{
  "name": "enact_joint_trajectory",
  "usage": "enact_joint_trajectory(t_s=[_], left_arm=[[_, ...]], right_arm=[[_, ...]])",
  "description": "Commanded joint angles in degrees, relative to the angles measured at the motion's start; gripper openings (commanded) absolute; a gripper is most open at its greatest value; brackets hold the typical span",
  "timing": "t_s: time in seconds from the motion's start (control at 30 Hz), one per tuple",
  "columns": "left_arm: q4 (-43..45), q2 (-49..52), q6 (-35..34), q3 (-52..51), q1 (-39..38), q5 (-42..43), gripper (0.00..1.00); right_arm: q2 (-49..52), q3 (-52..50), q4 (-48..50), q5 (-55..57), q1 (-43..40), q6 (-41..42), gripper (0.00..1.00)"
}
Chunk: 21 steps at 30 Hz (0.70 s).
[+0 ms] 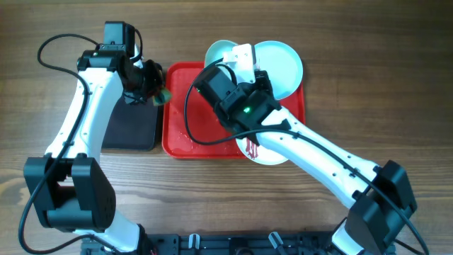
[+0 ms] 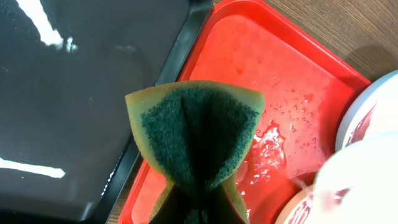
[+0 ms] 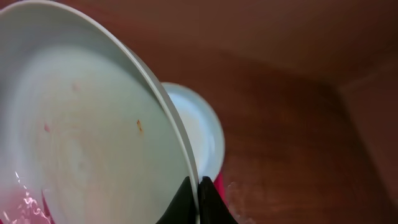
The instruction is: Clean dirty plates on tray and stack at the side
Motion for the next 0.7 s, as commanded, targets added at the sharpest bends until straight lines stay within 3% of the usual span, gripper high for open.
enact_joint_trajectory(t_s=[0.0,0.67], left_arm=[[0.1,-0.9,1.2,0.8,0.2,0.9,0.04],[-0.1,-0.9,1.1,0.8,0.2,0.9,0.04]], right_arm=[[-1.5,0.8,1.8,11.0,1.1,-1.9,0.04],[-1.5,0.8,18.4,21.7,7.0,-30.2,0.04]])
